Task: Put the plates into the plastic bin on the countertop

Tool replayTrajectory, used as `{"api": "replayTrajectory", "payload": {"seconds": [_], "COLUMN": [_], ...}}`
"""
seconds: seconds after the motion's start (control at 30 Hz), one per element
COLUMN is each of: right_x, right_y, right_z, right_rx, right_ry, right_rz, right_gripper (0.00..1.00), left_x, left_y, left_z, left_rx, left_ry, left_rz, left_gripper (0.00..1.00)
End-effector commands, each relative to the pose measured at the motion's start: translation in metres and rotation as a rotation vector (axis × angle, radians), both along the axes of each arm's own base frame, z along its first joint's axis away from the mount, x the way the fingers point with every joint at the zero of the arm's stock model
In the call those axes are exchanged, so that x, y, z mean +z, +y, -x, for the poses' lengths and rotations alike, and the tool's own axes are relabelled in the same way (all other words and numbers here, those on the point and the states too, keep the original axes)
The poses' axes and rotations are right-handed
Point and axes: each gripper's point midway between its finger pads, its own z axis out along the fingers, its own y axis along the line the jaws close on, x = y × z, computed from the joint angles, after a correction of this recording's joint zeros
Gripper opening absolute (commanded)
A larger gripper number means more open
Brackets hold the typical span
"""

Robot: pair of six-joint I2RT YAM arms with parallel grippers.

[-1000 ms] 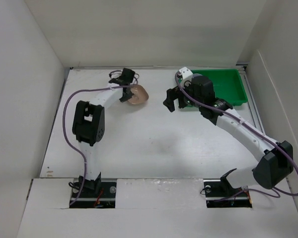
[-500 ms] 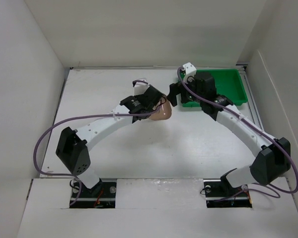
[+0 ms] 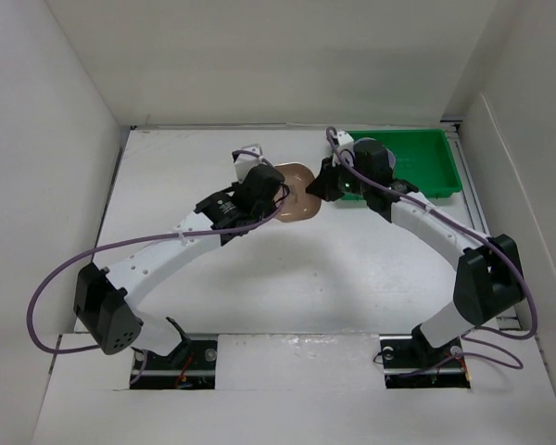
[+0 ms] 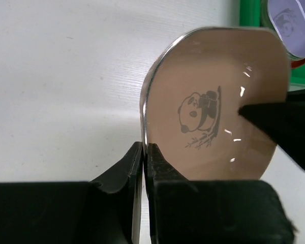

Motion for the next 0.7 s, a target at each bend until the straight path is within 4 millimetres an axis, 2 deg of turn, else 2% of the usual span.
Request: {"api": "replayTrajectory", "payload": {"seconds": [0.0, 0.03, 0.07, 0.13, 0.2, 0.23, 0.27, 0.3, 0.37, 0.43, 0.47, 0.5, 0.53, 0.57, 0.6, 0.63, 0.67], "right_x": [0.014, 0.013, 0.014, 0.02, 0.022, 0.025, 0.03, 0.021, 0.011, -0.005, -0.009, -0.006, -0.022, -0.024, -0.023, -0.039, -0.043], "right_y": [0.008, 0.007, 0.007, -0.015, -0.036, -0.068, -0.084, -0.102, -0.16, -0.191, -0.215, -0.223, -0.229, -0.236, -0.254, -0.261, -0.267], "right_z": [-0.008, -0.009, -0.009, -0.027, -0.041, -0.061, -0.068, -0.078, -0.097, -0.11, -0.118, -0.127, -0.137, -0.145, -0.151, -0.156, -0.159], "right_rx": [0.004, -0.006, -0.009, -0.114, -0.215, -0.345, -0.408, -0.489, -0.678, -0.792, -0.856, -0.866, -0.869, -0.885, -0.934, -0.96, -0.983], "right_ry": [-0.039, -0.041, -0.035, -0.045, -0.03, -0.037, -0.03, 0.01, 0.04, 0.093, 0.101, 0.098, 0.132, 0.133, 0.156, 0.201, 0.215], "right_rz": [-0.063, -0.059, -0.064, -0.066, -0.07, -0.051, -0.042, -0.039, -0.004, -0.024, -0.046, -0.076, -0.086, -0.087, -0.091, -0.094, -0.109], "right_gripper": [0.0, 0.0, 0.0, 0.0, 0.0, 0.0, 0.0, 0.0, 0.0, 0.0, 0.0, 0.0, 0.0, 0.0, 0.0, 0.0, 0.0], "left_x": [0.035, 0.035, 0.035, 0.032, 0.025, 0.027, 0.025, 0.017, 0.017, 0.01, 0.013, 0.008, 0.013, 0.012, 0.015, 0.012, 0.01], "left_y": [-0.015, -0.013, -0.013, -0.004, 0.01, 0.013, 0.024, 0.028, 0.045, 0.057, 0.061, 0.062, 0.065, 0.066, 0.067, 0.069, 0.071], "left_z": [-0.006, -0.007, -0.007, -0.007, -0.009, -0.009, -0.007, -0.005, -0.006, 0.001, 0.003, 0.004, 0.009, 0.012, 0.013, 0.017, 0.019], "left_rx": [-0.031, -0.023, -0.023, 0.023, 0.065, 0.081, 0.099, 0.106, 0.156, 0.171, 0.178, 0.177, 0.158, 0.152, 0.145, 0.139, 0.132], "left_ry": [-0.094, -0.099, -0.099, -0.096, -0.066, -0.064, -0.044, -0.023, -0.021, 0.007, 0.002, 0.011, 0.003, 0.008, 0.0, 0.003, 0.004], "left_rz": [0.114, 0.11, 0.11, 0.09, 0.048, 0.046, 0.015, -0.018, -0.074, -0.132, -0.137, -0.147, -0.141, -0.137, -0.138, -0.132, -0.141], "left_gripper": [0.04, 0.17, 0.38, 0.99, 1.0, 1.0, 1.0, 1.0, 1.0, 1.0, 1.0, 1.0, 1.0, 1.0, 1.0, 1.0, 1.0]}}
